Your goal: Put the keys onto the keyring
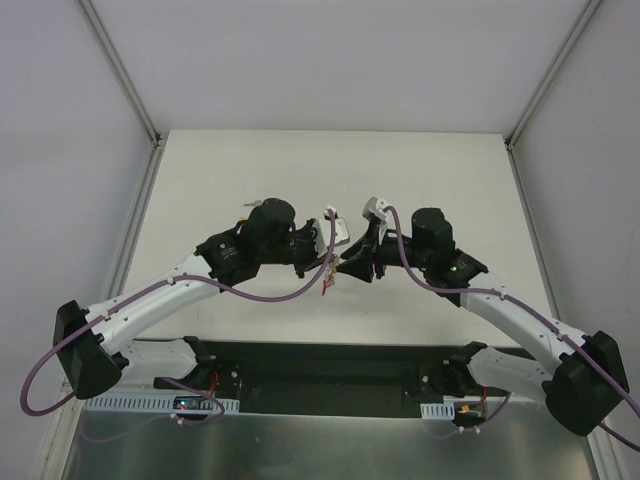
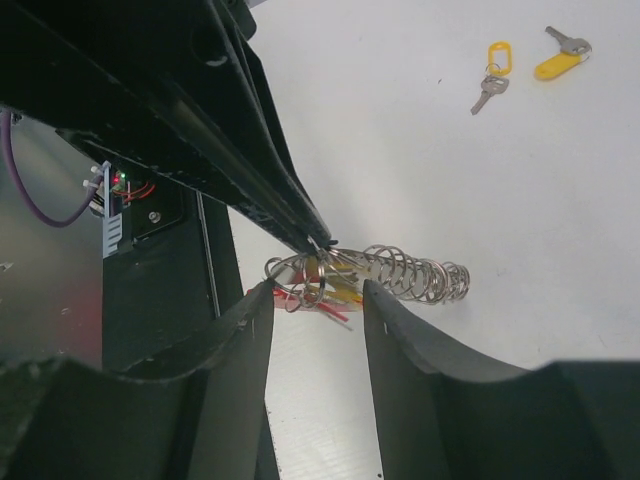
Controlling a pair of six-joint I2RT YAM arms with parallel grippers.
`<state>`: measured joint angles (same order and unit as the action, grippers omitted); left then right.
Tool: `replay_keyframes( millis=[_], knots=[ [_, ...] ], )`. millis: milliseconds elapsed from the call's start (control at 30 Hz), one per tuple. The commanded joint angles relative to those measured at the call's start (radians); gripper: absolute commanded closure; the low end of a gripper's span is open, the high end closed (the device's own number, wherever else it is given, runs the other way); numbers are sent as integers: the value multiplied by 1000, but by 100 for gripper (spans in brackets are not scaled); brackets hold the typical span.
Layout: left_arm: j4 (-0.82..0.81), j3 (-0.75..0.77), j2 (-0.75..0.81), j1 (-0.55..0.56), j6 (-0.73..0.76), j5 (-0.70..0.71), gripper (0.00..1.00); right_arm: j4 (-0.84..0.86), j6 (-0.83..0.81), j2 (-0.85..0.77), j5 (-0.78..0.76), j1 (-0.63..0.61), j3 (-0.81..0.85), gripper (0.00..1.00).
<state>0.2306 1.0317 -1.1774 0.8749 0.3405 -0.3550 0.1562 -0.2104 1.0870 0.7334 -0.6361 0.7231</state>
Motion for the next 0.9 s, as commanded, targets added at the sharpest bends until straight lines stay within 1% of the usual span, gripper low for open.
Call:
replay_keyframes(
  millis=[0, 300, 433, 500, 633, 867],
  knots=[
    [-51, 18, 41, -11, -43, 25, 100, 17, 12, -58, -71, -25, -5, 56],
    [-102, -28, 96, -10, -81, 34, 100, 40, 49, -26, -144, -53, -4, 59],
    [-119, -48, 111, -10, -84, 45, 100, 62, 60, -18, -137, -57, 1, 62],
    [-125, -50, 111, -11, -89, 48, 100, 68, 60, -18, -123, -62, 6, 66],
    [-132, -59, 108, -10, -97, 68, 100, 75, 57, -16, -88, -73, 16, 70],
    [-145, -64, 105, -11, -124, 83, 100, 83, 57, -3, -74, -82, 27, 72]
  ],
)
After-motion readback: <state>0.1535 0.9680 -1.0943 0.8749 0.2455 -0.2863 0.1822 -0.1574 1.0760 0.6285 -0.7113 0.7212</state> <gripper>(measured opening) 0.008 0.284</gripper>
